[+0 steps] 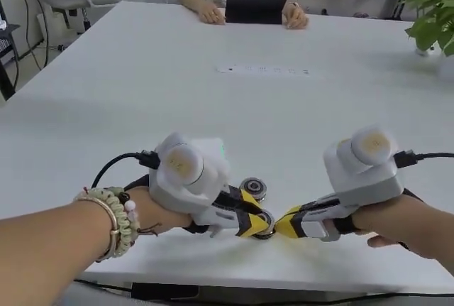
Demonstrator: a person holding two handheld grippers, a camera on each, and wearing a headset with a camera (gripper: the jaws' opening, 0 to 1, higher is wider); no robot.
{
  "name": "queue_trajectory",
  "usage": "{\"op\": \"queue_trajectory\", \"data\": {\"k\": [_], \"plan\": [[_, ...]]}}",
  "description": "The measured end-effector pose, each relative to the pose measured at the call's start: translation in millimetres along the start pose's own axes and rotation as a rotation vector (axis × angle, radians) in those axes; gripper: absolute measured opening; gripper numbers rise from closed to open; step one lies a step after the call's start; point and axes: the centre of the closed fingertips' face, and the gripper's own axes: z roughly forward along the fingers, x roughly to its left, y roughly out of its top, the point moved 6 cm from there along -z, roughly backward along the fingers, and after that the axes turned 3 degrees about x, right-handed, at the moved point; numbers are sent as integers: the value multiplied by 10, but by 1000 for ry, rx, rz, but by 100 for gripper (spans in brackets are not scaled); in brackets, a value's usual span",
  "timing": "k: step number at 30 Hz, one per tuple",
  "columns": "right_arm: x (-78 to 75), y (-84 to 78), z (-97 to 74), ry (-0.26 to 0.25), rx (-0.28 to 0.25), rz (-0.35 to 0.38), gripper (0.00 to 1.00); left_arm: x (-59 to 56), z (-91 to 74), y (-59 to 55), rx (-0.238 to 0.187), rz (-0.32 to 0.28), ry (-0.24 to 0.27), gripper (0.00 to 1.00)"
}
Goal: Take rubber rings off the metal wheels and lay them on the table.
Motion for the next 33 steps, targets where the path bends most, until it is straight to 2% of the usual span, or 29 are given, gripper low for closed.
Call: {"op": "queue_trajectory", "data": {"k": [2,5,13,19,24,33], "plan": [[3,5,0,1,13,38,0,-1,0,-2,-1,-1,2,8],[-11,-2,-2,17,11,134,0,-3,1,-6,-1,-2,2,8],[-8,13,-27,22,0,152,0,-2,6,-9,-6,-4,4,8],[11,30,-77,52,-14,266,0,-4,6,-10,-7,-5,4,8],[56,73,-111,98,-43,354,0,-6,6,-7,-8,-5,4,8],[88,76,-117,112,-39,403,0,-7,4,-10,-11,-4,-2,8]]}}
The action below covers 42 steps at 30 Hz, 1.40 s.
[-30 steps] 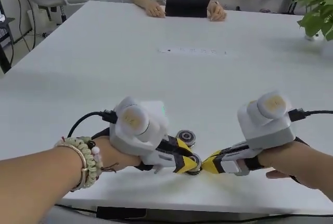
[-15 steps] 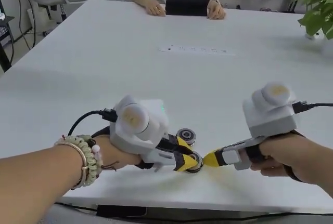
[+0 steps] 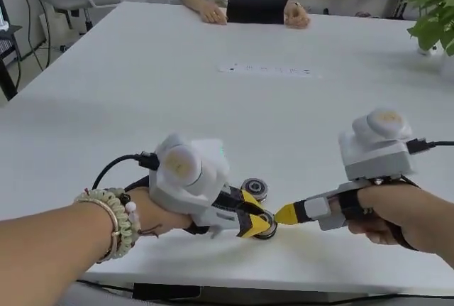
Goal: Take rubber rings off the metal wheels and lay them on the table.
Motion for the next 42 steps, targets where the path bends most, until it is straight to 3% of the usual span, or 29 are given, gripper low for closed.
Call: {"op": "queue_trajectory", "data": {"k": [10,29,37,42], "plan": [[26,-3,1,13,3,20,0,-13,-7,-10,-7,8,-4,8],[39,43,10,31,4,-8,0,-13,-5,-10,-8,9,-2,8],[86,69,20,72,-2,-22,0,-8,-4,-12,-11,1,2,8],[112,67,21,55,-1,-51,0,-8,-2,-13,-13,-3,4,8]]}}
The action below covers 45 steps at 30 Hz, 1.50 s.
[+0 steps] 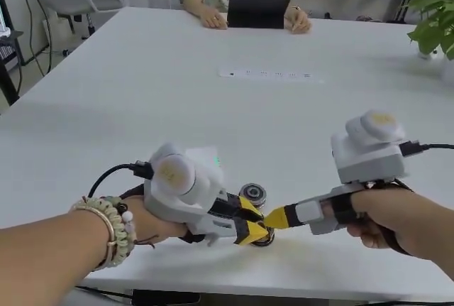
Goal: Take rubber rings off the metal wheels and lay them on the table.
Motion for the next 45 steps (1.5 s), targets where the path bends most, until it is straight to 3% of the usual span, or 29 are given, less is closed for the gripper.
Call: {"op": "queue_trajectory", "data": {"k": [6,14,21,23,37,41,45], "plan": [[5,6,-24,23,-7,31,0,5,3,2,0,-3,1,8],[-21,-2,-26,-8,-1,30,0,-9,23,18,0,-16,14,8],[-50,-7,-50,-19,-7,40,0,-12,26,29,20,-16,23,8],[-48,35,-86,-14,-48,60,0,-14,25,30,24,-16,24,8],[-36,-27,-86,-17,-40,65,0,-31,-23,14,52,-18,32,7],[-42,-46,-101,-25,-27,47,0,-53,-25,42,87,-9,26,8],[-47,-43,-123,-25,-32,46,0,-67,-61,89,96,11,17,14]]}}
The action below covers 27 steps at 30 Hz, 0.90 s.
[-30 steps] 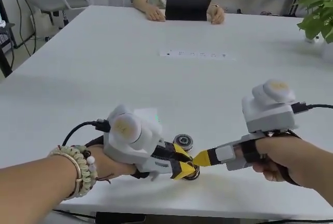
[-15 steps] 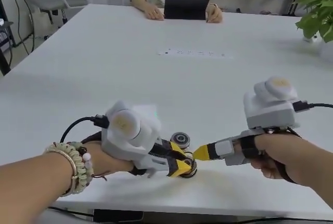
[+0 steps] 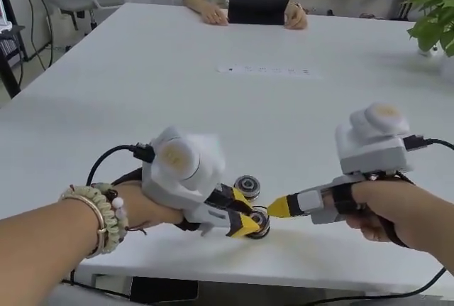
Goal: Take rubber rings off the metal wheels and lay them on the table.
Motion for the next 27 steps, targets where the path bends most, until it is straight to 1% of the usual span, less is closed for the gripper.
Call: {"op": "queue_trajectory", "data": {"k": [2,5,8,10,12,14,16,18,20,22,24,27], "plan": [[-2,4,-1,-3,-2,0,0,12,-40,43,-10,1,0,17],[9,13,6,-2,-1,-6,0,44,-130,114,-18,3,8,18],[27,25,9,2,-6,-11,0,97,-264,215,-55,3,33,22],[37,34,8,6,-7,-15,0,121,-359,277,-77,-24,34,30],[43,45,5,6,-8,-21,0,136,-449,325,-93,-24,43,38],[47,54,0,7,-9,-24,0,136,-532,356,-112,-9,52,43],[51,68,-8,5,-13,-30,0,133,-619,370,-123,1,60,45],[51,75,-11,2,-16,-33,0,127,-709,365,-125,-3,62,48],[50,81,-10,-1,-18,-35,0,113,-791,355,-127,-2,67,53],[47,86,-3,-2,-17,-34,0,97,-907,327,-129,-4,73,58],[50,98,15,-1,-19,-29,0,92,-969,308,-135,-13,80,60],[79,130,51,5,-23,-28,0,97,-1044,267,-148,-27,109,60]]}}
